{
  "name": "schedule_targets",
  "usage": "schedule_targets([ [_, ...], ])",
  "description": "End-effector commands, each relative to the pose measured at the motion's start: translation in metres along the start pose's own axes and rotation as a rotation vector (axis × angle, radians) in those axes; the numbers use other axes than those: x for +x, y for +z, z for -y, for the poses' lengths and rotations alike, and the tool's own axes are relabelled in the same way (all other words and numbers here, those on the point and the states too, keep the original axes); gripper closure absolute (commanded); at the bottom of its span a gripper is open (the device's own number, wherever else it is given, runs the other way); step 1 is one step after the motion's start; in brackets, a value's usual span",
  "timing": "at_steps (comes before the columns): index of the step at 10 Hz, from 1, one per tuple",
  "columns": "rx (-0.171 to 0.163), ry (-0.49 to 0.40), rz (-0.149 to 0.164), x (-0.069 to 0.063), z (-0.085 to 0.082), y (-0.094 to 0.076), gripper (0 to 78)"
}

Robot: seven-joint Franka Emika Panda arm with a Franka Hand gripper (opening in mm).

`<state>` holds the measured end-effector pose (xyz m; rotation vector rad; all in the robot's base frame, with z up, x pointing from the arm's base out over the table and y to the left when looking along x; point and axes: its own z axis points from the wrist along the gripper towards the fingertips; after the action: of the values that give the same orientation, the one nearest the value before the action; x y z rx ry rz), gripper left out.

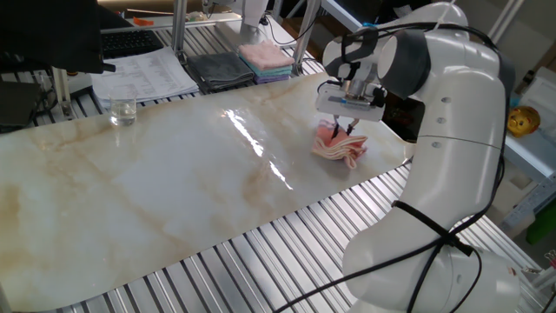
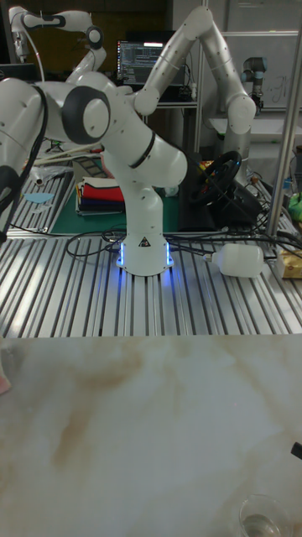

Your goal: Clean the tabletop with a sponge

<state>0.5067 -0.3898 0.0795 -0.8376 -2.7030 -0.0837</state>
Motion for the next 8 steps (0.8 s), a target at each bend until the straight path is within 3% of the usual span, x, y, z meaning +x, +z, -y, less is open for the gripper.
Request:
schedule_targets([
  [1,-0.043,0.015,-0.033,0.001,0.002,-0.003,76.4],
  [6,-0.057,0.054,-0.038,0.022,-0.04,0.01,76.4],
  [8,-0.077,0.086,-0.054,0.046,-0.065,0.015,76.4],
])
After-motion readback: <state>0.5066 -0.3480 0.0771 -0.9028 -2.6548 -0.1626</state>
